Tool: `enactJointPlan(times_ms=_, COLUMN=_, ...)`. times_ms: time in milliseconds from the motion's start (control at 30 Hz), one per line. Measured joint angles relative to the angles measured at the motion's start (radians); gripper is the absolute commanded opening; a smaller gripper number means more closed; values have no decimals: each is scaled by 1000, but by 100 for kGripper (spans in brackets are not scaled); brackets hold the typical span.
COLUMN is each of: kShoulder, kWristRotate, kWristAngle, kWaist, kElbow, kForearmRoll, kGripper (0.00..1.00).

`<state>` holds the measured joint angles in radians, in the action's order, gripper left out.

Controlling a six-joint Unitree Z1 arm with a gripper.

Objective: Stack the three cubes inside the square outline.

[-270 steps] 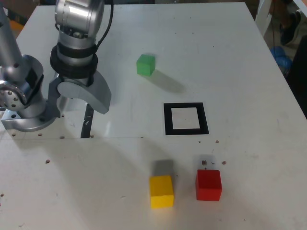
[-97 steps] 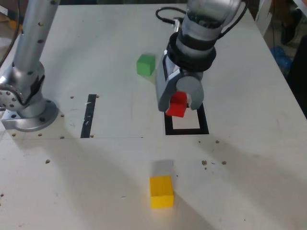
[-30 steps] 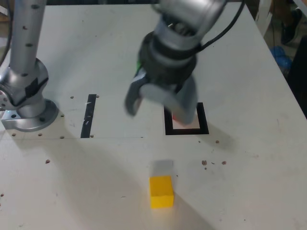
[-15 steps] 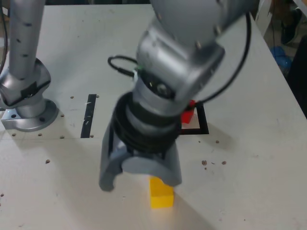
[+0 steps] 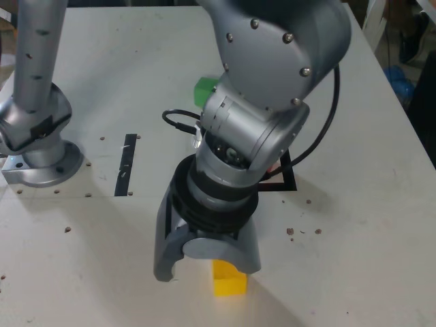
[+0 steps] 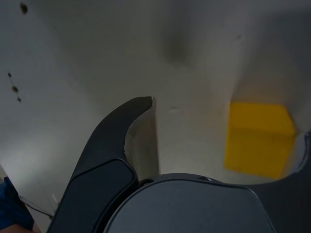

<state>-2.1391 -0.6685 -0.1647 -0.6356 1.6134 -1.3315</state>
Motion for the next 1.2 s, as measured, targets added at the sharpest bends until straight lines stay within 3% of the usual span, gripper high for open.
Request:
enactJointPlan(times_ms=200, kShoulder=1, kWristRotate=34, kWristAngle=0, kWaist=7, kElbow=-41, kForearmRoll=102, kGripper=96)
enactJointPlan(times_ms=567, kShoulder=-10, kWristRotate=30, kWristAngle=21, kWaist=7, kElbow=-35, kForearmRoll=154, kGripper=87)
enactJointPlan(times_ms=667, kShoulder=-15, kWristRotate=30, kWristAngle=22, kWaist=8, kElbow=-38, kForearmRoll=162, kGripper=79)
enactJointPlan(times_ms=900, kShoulder=-25, kWristRotate=30, kWristAngle=25, kWaist=16, kElbow=-43, kForearmRoll=165, kGripper=48)
enactJointPlan(times_ms=1067, kShoulder=-31, kWristRotate=29, kWristAngle=32, kWaist=17, kElbow=-60, kForearmRoll=181, kGripper=37)
enactJointPlan(times_ms=1200, kShoulder=-31, kWristRotate=19, kWristAngle=37, kWaist=17, kElbow=-69, kForearmRoll=189, kGripper=36)
